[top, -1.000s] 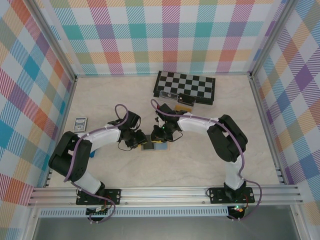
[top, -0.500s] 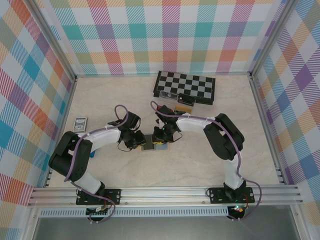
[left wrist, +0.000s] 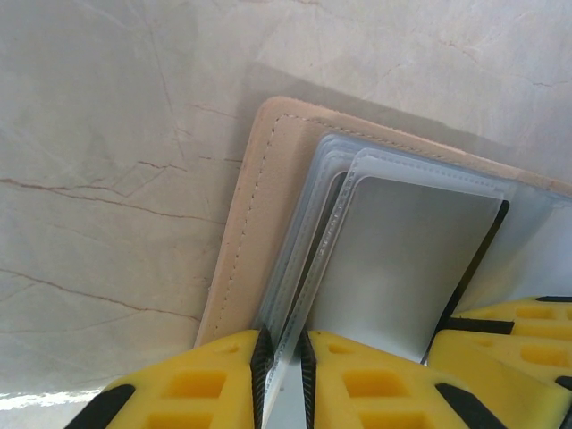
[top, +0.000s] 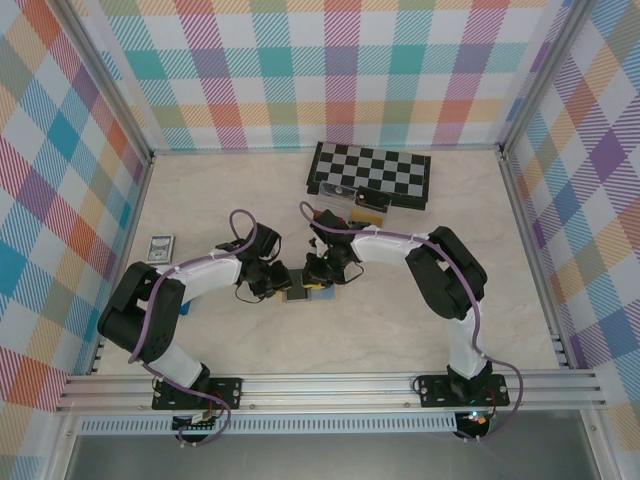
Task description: Take the credit cards out of the card holder
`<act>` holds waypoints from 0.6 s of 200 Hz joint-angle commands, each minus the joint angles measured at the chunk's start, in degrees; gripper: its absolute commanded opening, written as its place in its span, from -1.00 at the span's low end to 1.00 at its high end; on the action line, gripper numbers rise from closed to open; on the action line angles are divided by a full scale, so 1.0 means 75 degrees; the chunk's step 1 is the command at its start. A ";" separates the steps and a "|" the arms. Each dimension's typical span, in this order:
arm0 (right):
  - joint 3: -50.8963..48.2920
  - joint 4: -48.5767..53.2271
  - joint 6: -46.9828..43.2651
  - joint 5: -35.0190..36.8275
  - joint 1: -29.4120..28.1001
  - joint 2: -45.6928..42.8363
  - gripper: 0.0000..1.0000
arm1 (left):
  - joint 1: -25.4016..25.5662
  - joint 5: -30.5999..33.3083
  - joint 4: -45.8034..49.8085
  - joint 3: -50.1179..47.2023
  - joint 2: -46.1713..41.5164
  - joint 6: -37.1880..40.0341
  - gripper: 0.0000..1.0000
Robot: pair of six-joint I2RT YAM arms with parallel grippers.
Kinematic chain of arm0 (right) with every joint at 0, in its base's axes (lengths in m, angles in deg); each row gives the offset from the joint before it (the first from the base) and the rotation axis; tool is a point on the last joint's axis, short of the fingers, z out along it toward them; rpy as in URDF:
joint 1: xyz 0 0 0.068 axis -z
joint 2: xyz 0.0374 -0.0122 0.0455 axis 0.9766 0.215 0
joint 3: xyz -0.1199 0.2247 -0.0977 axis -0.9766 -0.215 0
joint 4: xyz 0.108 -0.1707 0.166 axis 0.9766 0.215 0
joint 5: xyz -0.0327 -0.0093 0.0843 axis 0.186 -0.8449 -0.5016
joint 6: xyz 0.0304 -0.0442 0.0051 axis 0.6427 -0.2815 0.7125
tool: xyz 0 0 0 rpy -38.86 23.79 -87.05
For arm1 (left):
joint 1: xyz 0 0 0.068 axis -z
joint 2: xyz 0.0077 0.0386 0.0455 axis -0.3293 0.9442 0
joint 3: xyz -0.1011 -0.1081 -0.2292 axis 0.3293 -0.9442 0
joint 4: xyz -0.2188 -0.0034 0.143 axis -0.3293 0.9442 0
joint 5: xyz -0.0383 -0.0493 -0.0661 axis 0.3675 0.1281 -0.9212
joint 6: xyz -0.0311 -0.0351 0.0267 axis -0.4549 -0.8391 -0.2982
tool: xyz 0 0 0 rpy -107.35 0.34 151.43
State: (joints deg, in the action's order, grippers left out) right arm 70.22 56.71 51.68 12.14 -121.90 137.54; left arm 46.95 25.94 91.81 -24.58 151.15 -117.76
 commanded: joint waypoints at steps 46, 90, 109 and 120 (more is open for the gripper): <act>0.0038 -0.0227 -0.0195 -0.0376 -0.0033 0.0107 -0.73 | 0.0042 0.0086 0.0312 -0.0097 0.0347 0.0144 -0.62; -0.0015 -0.0300 -0.0306 -0.0370 -0.0033 0.0027 -0.86 | 0.0041 -0.0008 0.0272 -0.0057 0.0376 0.0152 -0.65; -0.0044 -0.0287 -0.0373 -0.0269 -0.0033 -0.0033 -0.91 | 0.0041 0.0033 0.0317 -0.0053 0.0381 0.0164 -0.65; -0.0094 -0.0270 -0.0416 -0.0135 -0.0021 -0.0126 -0.95 | 0.0038 0.0106 0.0391 -0.0039 0.0358 0.0176 -0.64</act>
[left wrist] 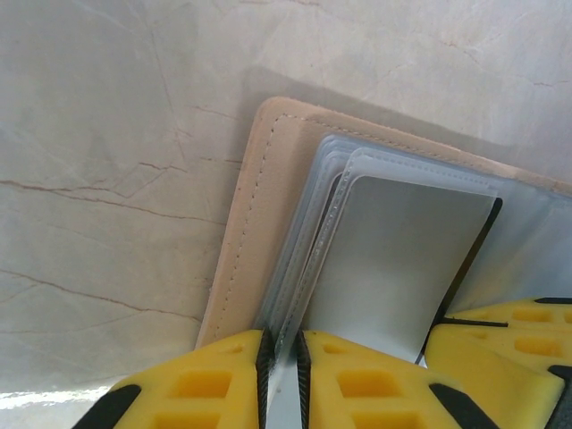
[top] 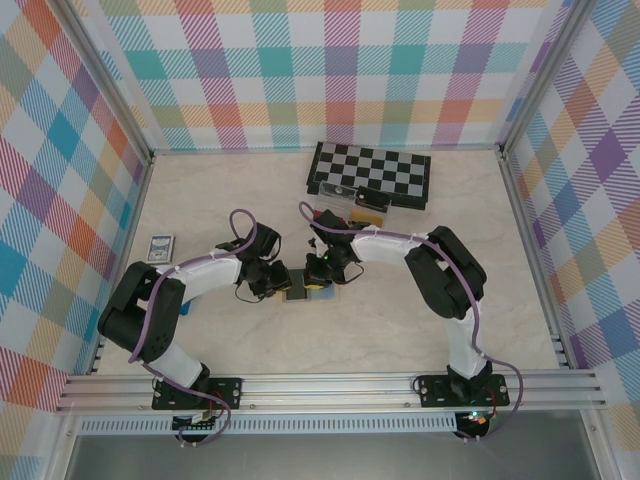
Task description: Take the credit cards out of the card holder
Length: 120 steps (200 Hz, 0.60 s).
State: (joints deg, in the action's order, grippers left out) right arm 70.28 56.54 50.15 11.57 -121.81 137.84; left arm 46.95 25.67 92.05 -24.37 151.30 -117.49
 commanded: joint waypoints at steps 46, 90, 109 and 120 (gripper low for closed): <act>-0.0357 -0.0056 -0.0372 0.0480 0.0035 -0.0556 -1.00 | 0.0025 0.0189 0.0546 0.0044 0.0227 0.0172 -0.60; -0.0551 -0.0171 -0.0419 0.0442 0.0067 -0.0719 -1.00 | -0.0019 0.0279 0.0853 0.0265 0.0030 0.0352 -0.55; -0.0575 -0.0432 -0.0391 0.0025 0.0074 -0.0670 -1.00 | -0.0040 0.0124 0.0884 0.0390 -0.0137 0.0386 -0.55; -0.0597 -0.0593 -0.0331 -0.0163 0.0073 -0.0641 -0.95 | -0.0040 -0.0020 0.0838 0.0438 -0.0257 0.0399 -0.55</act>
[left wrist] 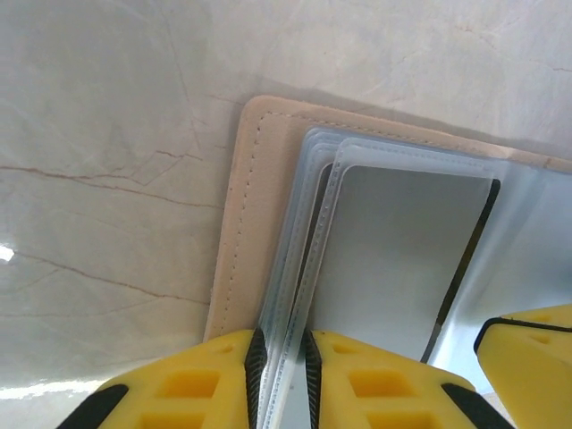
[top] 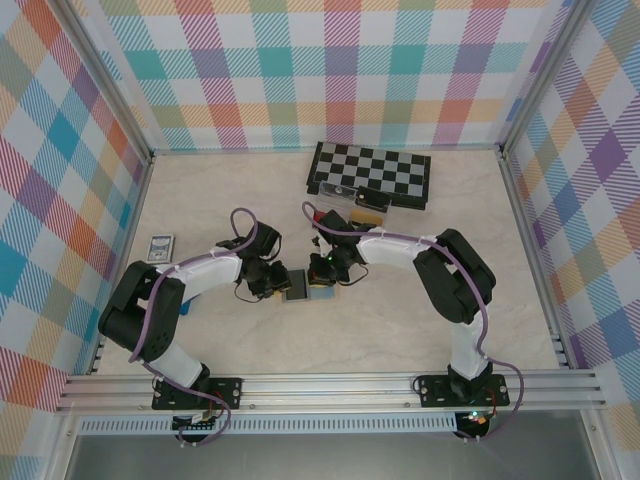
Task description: Take the credit cards out of the card holder
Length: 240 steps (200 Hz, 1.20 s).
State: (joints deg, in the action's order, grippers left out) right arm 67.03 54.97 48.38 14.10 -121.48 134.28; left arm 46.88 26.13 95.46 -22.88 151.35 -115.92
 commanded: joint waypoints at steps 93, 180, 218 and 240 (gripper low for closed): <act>-0.0118 -0.0503 0.0098 -0.0519 0.0099 0.0188 -0.72 | -0.0038 -0.0367 0.0031 0.0237 0.0125 0.0278 -0.78; -0.0070 -0.0262 -0.0060 -0.0299 0.0111 0.0391 -0.74 | -0.0047 -0.0252 0.0000 0.0053 0.0411 0.0227 -0.79; -0.0047 -0.0178 -0.0049 -0.0233 0.0111 0.0427 -0.69 | -0.0048 -0.0229 0.0013 0.0049 0.0432 0.0219 -0.80; -0.0035 -0.0146 -0.0059 -0.0202 0.0111 0.0426 -0.63 | -0.0044 -0.0239 0.0019 0.0032 0.0436 0.0225 -0.80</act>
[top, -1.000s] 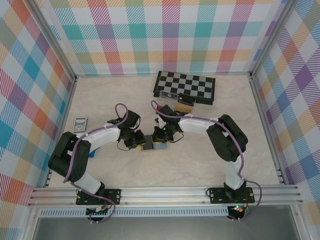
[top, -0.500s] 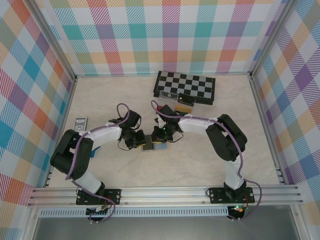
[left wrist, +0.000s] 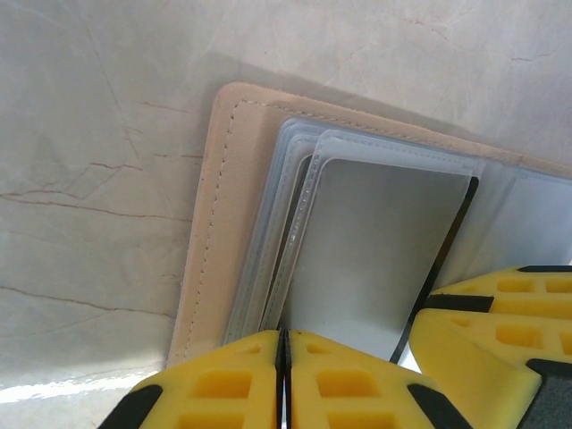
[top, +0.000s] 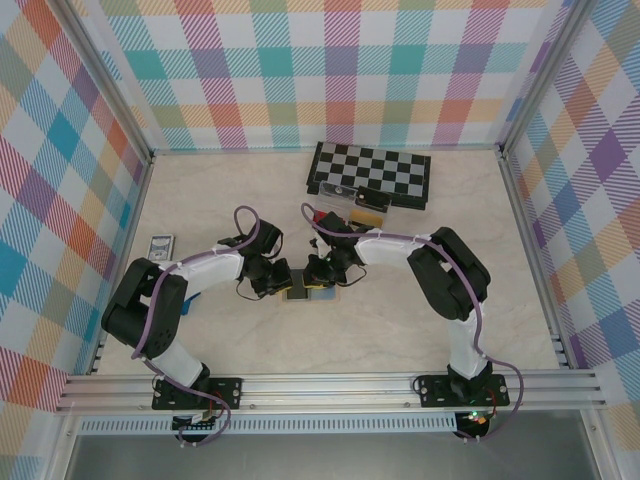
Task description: Take the credit cards out of the card holder
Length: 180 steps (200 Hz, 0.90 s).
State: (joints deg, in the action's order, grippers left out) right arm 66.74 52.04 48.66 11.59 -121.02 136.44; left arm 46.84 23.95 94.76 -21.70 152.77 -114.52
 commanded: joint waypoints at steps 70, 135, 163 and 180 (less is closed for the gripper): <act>0.0039 -0.0156 -0.0115 -0.0603 0.0050 0.0274 -0.86 | -0.0046 -0.0124 0.0035 -0.0154 0.0284 0.0057 -0.86; -0.0194 -0.0248 -0.0209 -0.0654 0.0177 -0.0102 -1.00 | -0.0038 -0.0020 0.0128 -0.0097 0.0129 0.0068 -0.82; -0.0296 -0.0255 -0.0189 -0.0580 0.0214 -0.0212 -1.00 | -0.0040 0.0017 0.0208 -0.0021 0.0096 0.0118 -0.81; -0.0371 -0.0245 -0.0130 -0.0449 0.0237 -0.0257 -1.00 | -0.0048 0.0055 0.0247 -0.0005 0.0096 0.0130 -0.80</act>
State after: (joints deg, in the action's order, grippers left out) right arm 65.36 50.38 48.62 7.90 -119.62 136.66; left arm 46.84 23.31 94.67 -21.70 152.81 -114.50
